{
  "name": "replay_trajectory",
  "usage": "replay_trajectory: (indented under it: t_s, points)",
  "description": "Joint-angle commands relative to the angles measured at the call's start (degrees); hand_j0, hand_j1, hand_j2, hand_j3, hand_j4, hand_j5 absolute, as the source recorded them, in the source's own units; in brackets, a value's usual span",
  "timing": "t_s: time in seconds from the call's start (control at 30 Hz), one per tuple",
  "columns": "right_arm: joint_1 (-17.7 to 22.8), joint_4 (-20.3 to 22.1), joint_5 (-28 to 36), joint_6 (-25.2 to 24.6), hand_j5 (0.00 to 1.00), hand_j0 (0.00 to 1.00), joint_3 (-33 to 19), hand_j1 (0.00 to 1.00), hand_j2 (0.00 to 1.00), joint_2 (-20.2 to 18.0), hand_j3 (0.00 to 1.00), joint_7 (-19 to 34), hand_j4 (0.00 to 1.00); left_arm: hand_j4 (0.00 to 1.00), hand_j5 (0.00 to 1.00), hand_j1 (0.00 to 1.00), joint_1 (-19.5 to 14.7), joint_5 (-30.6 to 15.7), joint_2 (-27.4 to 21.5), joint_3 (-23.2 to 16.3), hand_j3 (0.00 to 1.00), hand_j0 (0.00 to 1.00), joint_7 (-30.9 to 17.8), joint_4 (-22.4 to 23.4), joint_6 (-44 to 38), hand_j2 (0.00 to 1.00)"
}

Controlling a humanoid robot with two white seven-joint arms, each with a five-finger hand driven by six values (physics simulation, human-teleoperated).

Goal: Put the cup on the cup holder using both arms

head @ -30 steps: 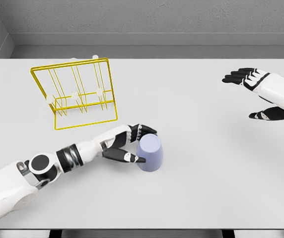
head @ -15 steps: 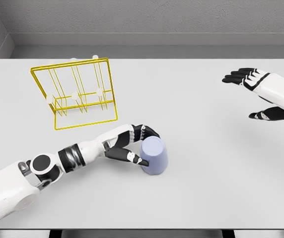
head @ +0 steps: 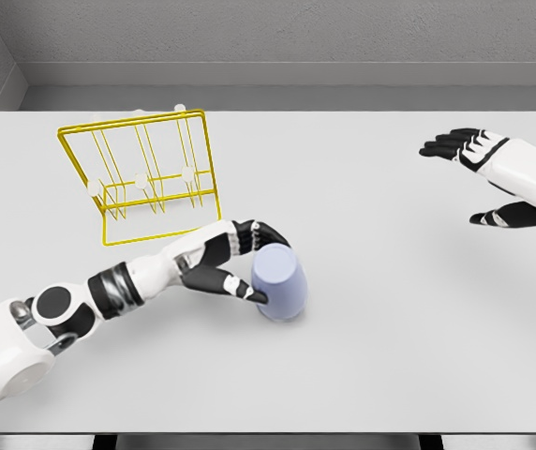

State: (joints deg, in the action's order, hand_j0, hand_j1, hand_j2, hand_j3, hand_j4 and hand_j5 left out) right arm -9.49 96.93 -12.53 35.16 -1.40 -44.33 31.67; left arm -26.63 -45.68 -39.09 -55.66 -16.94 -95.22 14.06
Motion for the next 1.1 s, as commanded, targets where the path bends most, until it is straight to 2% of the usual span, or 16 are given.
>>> replay_trajectory:
  t_s: [0.0, 0.3, 0.87, 1.07]
  points:
    - [0.09, 0.02, 0.41, -0.16, 1.0, 1.0, -0.01, 1.0, 1.0, -0.05, 1.0, -0.03, 1.0, 0.62, 0.62, 0.62, 0.0, -1.16, -1.08, 0.73, 0.62, 0.62, 0.07, -1.19, 0.27, 0.62]
    - [0.0, 0.02, 0.41, -0.16, 1.0, 1.0, -0.01, 1.0, 1.0, -0.05, 1.0, -0.03, 1.0, 0.62, 0.62, 0.62, 0.0, -2.74, -3.01, 2.92, 0.62, 0.62, 0.07, -3.21, 0.27, 0.62]
    - [0.0, 0.02, 0.49, -0.16, 1.0, 1.0, -0.01, 1.0, 1.0, -0.05, 1.0, -0.03, 1.0, 0.62, 0.62, 0.62, -0.18, -5.21, -9.78, 5.47, 0.62, 0.62, 0.16, -6.2, 2.29, 0.62]
    - [0.09, 0.1, 0.41, -0.16, 1.0, 1.0, -0.01, 1.0, 1.0, -0.05, 1.0, -0.03, 1.0, 0.62, 0.62, 0.62, -1.49, -6.52, -11.36, 6.0, 0.62, 0.62, 0.16, -6.55, 2.29, 0.62]
